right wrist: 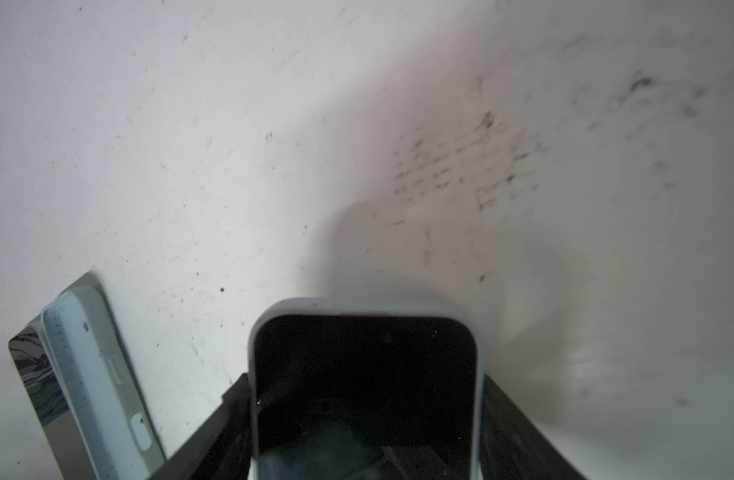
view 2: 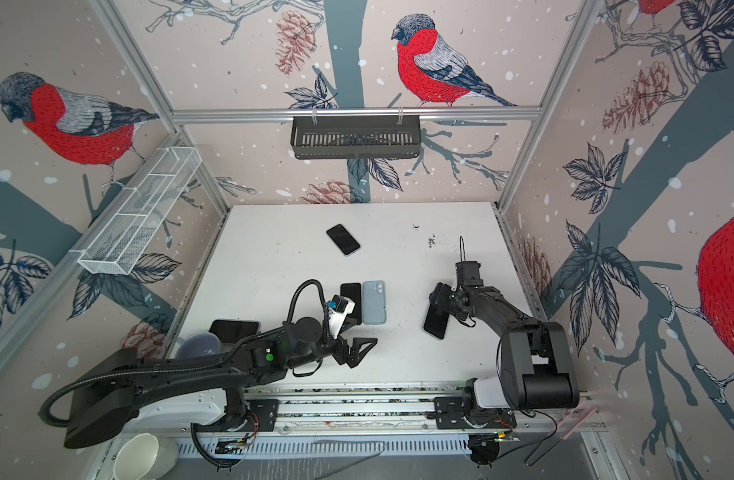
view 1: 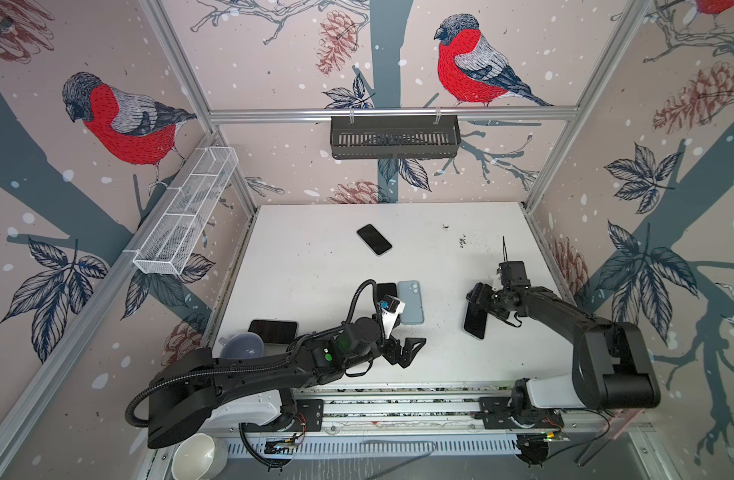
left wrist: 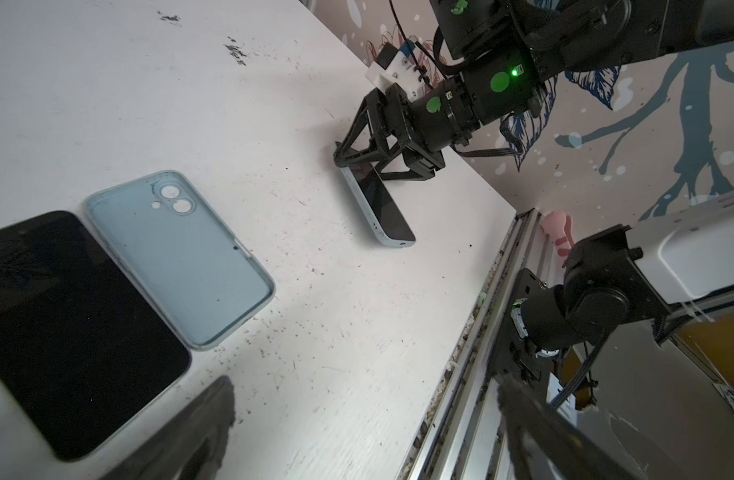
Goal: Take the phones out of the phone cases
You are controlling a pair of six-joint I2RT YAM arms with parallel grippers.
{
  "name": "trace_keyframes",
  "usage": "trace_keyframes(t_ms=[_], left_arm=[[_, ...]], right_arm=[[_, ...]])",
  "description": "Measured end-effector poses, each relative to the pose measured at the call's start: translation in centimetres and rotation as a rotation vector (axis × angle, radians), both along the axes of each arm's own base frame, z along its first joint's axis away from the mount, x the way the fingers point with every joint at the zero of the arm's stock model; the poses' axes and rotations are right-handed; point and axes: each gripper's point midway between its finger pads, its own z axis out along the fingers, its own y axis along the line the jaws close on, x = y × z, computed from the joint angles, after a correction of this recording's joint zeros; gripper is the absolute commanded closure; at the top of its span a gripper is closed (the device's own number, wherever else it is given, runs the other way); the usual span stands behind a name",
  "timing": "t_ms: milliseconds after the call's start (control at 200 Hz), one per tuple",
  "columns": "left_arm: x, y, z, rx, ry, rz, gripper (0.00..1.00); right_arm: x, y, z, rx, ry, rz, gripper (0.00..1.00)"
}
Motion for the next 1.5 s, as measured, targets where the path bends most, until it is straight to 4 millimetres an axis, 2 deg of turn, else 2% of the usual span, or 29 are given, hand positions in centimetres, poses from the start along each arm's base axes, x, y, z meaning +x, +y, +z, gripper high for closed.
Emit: trace_keyframes(t_ms=[250,525,685,830,1046,1496], left_arm=[[-0.2,-2.4,-0.7,-0.006,0.03,-0.065,0.02],[-0.3,-5.3,-2.4,0.0,0.091,-0.123,0.04],[-0.3,-7.1,-2.4,-0.025,0.124,-0.156,0.07],[0.0,-8.0,-2.4,-0.045,0.153,-0.172,0.14],[1.1,-8.3,-2.4,-0.072,0.196,-0.168,0.22],[2.4,-8.7,-3.0,-0.088,0.266,-0.158,0.54]], right_arm=[[-1.5,2.6,0.5,0.042,0.028,0.06,0.4],[-1.3,4.5,3.3,0.077,-0.051,0.095,0.41],[-1.2,6.0,5.6,0.101,-0.117,0.129,0.41],[-1.2,7.4,7.7,0.121,-0.183,0.167,0.41],[-1.9,8.9,9.2,0.132,-0.229,0.217,0.42],[-2.7,11.1,11.4,0.131,-0.321,0.289,0.44]])
